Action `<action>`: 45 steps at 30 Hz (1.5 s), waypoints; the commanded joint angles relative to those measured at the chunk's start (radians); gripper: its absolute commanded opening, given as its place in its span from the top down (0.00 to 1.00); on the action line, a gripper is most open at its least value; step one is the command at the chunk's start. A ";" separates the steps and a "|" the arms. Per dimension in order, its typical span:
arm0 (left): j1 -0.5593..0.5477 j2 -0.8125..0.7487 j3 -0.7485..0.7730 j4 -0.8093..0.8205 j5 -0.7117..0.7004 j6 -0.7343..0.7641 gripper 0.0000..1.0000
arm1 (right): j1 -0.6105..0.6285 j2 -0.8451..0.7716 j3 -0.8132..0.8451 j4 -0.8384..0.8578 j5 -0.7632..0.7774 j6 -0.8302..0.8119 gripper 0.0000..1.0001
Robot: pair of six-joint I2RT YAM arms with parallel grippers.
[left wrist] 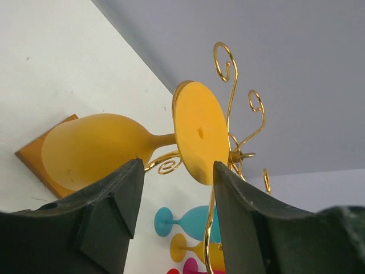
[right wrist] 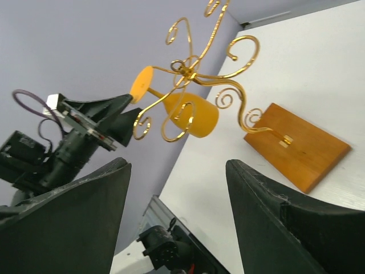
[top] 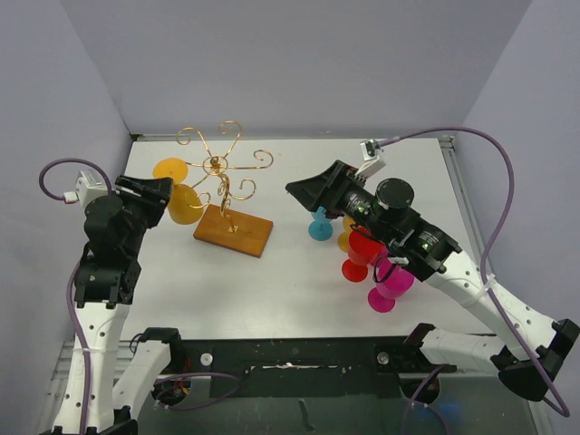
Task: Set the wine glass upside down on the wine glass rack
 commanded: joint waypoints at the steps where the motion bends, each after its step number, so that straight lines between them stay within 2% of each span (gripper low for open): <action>1: 0.006 -0.037 0.079 -0.050 0.003 0.105 0.47 | -0.014 -0.058 -0.017 -0.111 0.141 -0.143 0.32; 5: 0.006 -0.122 0.067 -0.074 -0.015 0.227 0.37 | -0.043 -0.046 0.002 -0.262 0.217 -0.276 0.31; 9: 0.005 -0.204 0.046 -0.052 -0.002 0.348 0.32 | -0.081 0.023 0.046 -0.385 0.247 -0.373 0.32; 16: 0.005 -0.240 0.046 -0.019 0.134 0.516 0.32 | -0.105 0.186 0.142 -0.482 0.249 -0.487 0.38; 21: 0.004 -0.243 0.045 0.015 0.201 0.580 0.32 | -0.115 0.306 0.196 -0.501 0.232 -0.523 0.46; 26: 0.005 -0.206 0.073 0.074 0.333 0.651 0.32 | -0.121 0.401 0.255 -0.500 0.245 -0.537 0.50; 30: -0.003 -0.177 0.093 0.105 0.378 0.675 0.32 | -0.126 0.487 0.306 -0.501 0.239 -0.537 0.53; 38: -0.262 -0.144 0.137 0.102 0.187 0.716 0.32 | -0.127 0.631 0.403 -0.547 0.281 -0.491 0.64; 42: -0.363 -0.154 0.171 0.076 0.123 0.750 0.31 | -0.129 0.679 0.449 -0.583 0.295 -0.484 0.74; 45: -0.421 -0.151 0.187 0.071 0.124 0.757 0.31 | -0.128 0.708 0.483 -0.615 0.312 -0.486 0.85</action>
